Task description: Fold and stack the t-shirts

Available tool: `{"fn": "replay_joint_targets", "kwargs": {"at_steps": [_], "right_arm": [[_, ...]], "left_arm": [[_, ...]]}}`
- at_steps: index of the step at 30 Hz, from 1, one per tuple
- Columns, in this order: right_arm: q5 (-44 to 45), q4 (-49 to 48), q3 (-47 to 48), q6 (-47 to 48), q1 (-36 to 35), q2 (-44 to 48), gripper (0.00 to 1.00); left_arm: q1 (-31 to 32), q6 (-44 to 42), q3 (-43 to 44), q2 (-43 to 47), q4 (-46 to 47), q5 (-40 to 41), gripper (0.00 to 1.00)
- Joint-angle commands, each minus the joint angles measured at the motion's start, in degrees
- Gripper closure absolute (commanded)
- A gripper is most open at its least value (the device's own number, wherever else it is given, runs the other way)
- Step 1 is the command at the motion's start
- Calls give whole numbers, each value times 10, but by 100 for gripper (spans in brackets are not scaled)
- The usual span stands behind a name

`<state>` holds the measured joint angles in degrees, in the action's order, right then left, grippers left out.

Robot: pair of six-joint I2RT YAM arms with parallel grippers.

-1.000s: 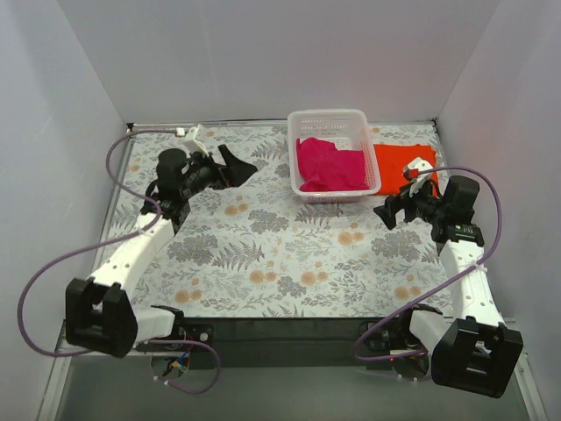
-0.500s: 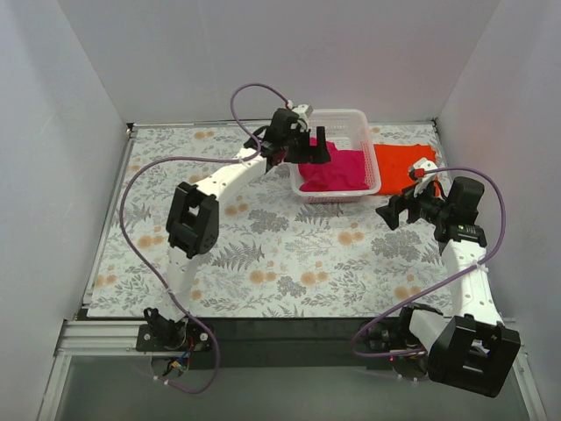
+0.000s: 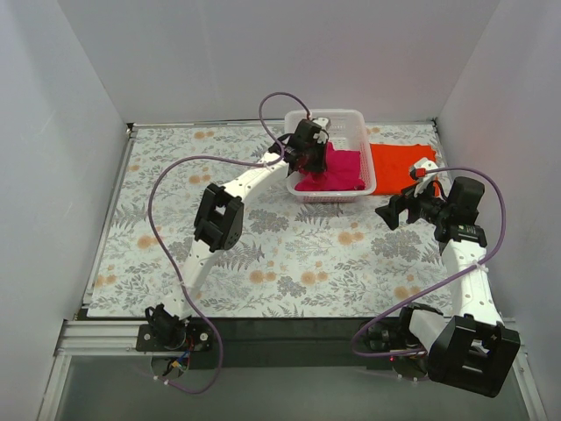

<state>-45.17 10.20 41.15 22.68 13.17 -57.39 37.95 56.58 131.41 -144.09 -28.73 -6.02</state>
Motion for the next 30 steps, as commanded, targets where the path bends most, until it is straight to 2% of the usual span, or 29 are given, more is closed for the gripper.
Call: {"fn": "replay_joint_targets", "kwargs": {"at_steps": [1,4,5,10,13,20,30], "right_arm": [[-8,-7,6,-4,4,6,2],[-8,-7,5,-4,5,7,2],[-8,-8,5,-4,6,8,2],[-7,-8,4,-4,9,9,2],[-6,-8,4,-4,8,8,2],[3,-8,3,-4,12,9,2],[4,-8,2,-2,23,9,2]], "left_arm": [[15,-13,28,101,45,21,100],[18,-15,19,165,87,22,100],[19,-13,14,215,97,17,100],[19,-17,-28,352,144,-3,100],[19,-12,-55,440,161,-60,100],[19,16,-100,539,170,-132,100],[19,84,-229,655,170,-239,100]]}}
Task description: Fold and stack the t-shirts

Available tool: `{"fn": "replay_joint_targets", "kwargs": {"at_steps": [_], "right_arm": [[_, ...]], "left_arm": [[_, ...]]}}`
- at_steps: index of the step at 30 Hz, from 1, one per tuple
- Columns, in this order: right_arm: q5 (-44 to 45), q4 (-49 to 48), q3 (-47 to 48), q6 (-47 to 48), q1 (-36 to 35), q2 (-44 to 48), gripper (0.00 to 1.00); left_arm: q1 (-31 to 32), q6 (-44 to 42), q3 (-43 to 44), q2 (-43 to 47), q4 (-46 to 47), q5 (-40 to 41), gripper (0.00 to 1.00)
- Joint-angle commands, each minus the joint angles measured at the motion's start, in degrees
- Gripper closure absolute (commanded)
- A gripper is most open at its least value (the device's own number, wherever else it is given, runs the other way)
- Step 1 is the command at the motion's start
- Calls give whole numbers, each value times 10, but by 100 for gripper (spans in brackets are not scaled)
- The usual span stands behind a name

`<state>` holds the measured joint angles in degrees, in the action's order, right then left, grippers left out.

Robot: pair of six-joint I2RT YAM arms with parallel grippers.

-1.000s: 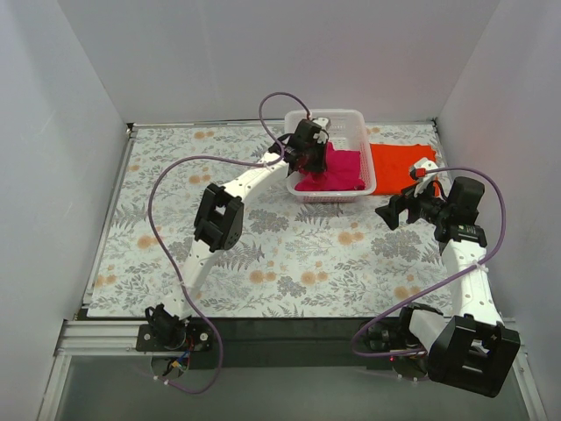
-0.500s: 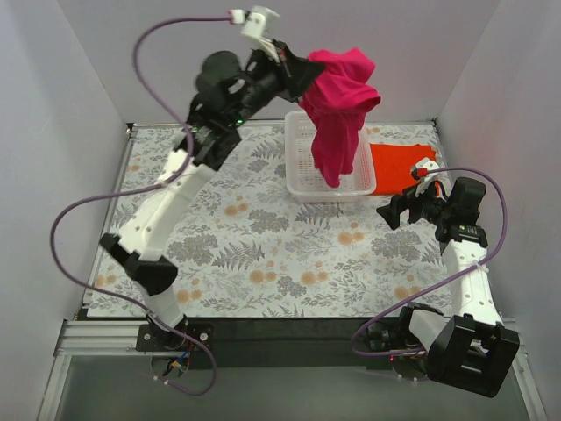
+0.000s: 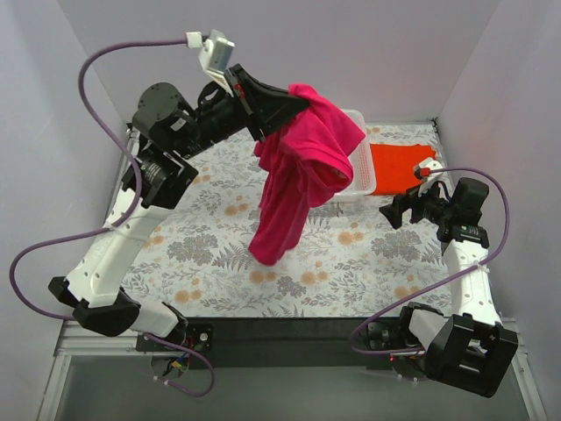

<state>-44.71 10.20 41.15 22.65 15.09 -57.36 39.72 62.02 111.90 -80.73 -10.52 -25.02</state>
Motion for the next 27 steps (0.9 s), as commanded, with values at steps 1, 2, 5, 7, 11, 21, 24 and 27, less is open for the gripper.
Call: {"fn": "replay_joint_targets", "kwargs": {"at_steps": [1,2,5,7,11,21,24,27], "right_arm": [[0,-8,1,-1,5,8,2],[1,-8,1,-1,6,8,2],[1,-8,-1,0,6,4,2],[2,-8,0,3,6,2,2],[5,-8,-1,4,7,1,2],[4,-7,1,6,8,-12,2],[5,-7,1,7,8,-13,2],[6,-7,-1,8,8,-12,2]], "left_arm": [[1,30,-62,29,-13,-53,100],[2,29,-75,35,-14,-60,100],[1,26,-107,53,-29,-72,100],[1,20,-132,61,-39,-91,100],[1,11,-203,73,-50,-115,100],[1,-37,-395,151,-57,-63,20],[0,-33,-408,139,-57,71,14],[-1,-10,-408,82,-54,139,14]]}}
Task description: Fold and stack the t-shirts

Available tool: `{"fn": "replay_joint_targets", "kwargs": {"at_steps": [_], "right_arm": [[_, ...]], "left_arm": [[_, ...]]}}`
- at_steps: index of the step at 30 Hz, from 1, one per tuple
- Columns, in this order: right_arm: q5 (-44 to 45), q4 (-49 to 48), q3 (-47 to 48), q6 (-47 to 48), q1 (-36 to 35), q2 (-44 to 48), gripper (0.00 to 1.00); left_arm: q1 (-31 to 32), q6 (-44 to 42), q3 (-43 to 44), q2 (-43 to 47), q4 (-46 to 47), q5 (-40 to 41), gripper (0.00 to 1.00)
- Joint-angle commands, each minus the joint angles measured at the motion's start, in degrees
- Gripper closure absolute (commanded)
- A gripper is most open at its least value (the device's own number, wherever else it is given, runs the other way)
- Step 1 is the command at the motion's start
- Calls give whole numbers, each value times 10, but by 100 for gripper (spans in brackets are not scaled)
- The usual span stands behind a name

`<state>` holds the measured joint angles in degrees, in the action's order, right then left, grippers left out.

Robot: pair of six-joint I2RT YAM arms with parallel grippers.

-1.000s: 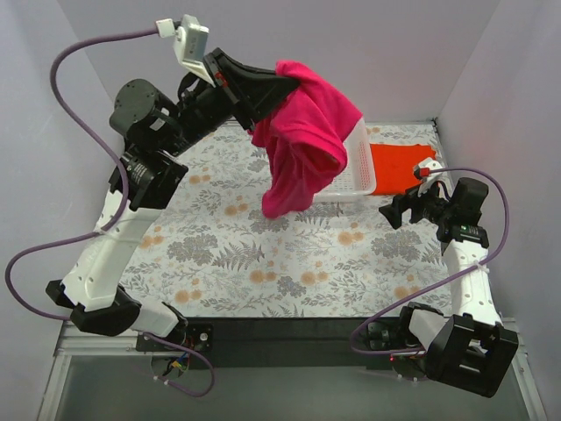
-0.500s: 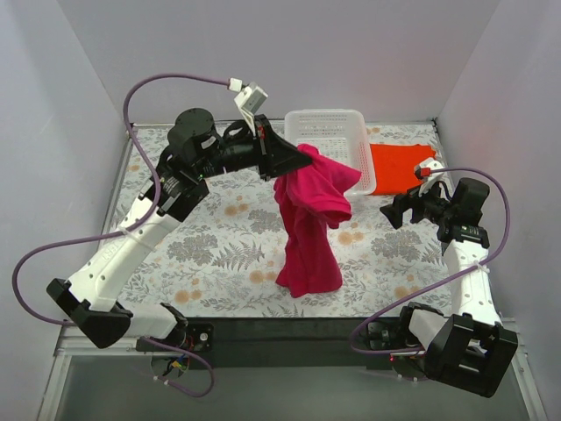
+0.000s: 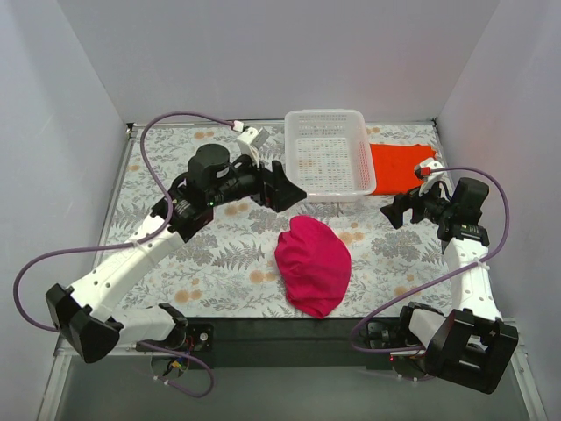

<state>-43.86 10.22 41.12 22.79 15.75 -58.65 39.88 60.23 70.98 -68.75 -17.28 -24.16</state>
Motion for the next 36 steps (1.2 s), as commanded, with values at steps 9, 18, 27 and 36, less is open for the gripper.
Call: {"fn": "replay_joint_targets", "kwargs": {"at_steps": [9,18,27,36], "right_arm": [[-2,-7,-3,9,2,4,2],[-4,-6,-3,9,3,7,2],[0,-6,-2,9,3,12,2],[-1,-6,-1,9,3,18,2]], "left_arm": [[-51,225,123,-304,-13,293,18],[-77,186,301,-503,-59,333,37],[-88,119,339,-540,-96,352,100],[-231,-17,138,-358,-10,310,100]]}}
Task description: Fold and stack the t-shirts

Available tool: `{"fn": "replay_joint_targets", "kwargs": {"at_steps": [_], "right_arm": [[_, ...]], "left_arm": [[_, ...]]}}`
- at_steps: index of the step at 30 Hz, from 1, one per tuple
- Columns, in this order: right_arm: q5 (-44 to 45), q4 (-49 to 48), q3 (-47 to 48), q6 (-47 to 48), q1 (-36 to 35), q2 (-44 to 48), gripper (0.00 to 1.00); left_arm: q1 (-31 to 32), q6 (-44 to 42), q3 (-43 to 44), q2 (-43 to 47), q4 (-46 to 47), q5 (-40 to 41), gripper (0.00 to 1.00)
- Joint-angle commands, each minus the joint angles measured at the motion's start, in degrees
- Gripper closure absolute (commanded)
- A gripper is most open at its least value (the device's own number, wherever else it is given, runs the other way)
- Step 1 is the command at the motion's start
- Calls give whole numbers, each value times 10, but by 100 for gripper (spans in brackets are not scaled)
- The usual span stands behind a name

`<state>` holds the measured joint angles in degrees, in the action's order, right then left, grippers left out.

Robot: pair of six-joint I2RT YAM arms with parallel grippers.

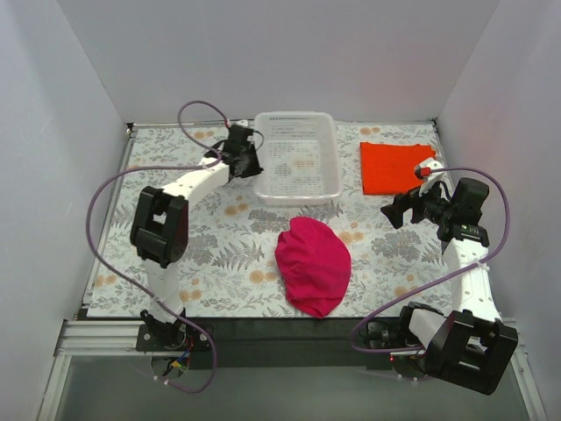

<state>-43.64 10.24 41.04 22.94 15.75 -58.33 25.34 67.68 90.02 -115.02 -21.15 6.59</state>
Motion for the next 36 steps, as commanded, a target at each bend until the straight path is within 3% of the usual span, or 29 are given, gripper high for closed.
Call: {"fn": "replay_joint_targets", "kwargs": {"at_steps": [1,5,9,12,18,20,21,25,27,31,32,36], "right_arm": [[-7,-5,0,7,4,14,2],[-14,-4,2,4,4,15,2],[-20,-2,4,3,3,15,2],[-27,0,4,2,3,14,2],[-37,5,6,-1,3,15,2],[-38,6,8,1,3,16,2],[-39,6,8,1,3,16,2],[-43,8,10,1,3,16,2],[-44,9,11,0,3,17,2],[-43,10,11,1,3,18,2],[-43,10,12,1,3,18,2],[-43,11,12,2,3,18,2]], "left_arm": [[-106,-107,-79,123,36,-11,100],[-189,-232,-192,224,99,-14,100],[-252,-329,-337,275,263,49,100],[-302,-334,-353,264,297,48,100],[-334,-324,-314,205,284,73,100],[-337,-313,-303,191,282,91,93],[-336,-309,-299,188,284,115,79],[-336,-280,-280,192,278,174,44],[-336,-246,-260,204,249,171,40],[-333,-191,-239,242,195,93,18],[-332,-181,-234,248,184,29,18],[-292,-125,-167,201,87,-82,22]]}}
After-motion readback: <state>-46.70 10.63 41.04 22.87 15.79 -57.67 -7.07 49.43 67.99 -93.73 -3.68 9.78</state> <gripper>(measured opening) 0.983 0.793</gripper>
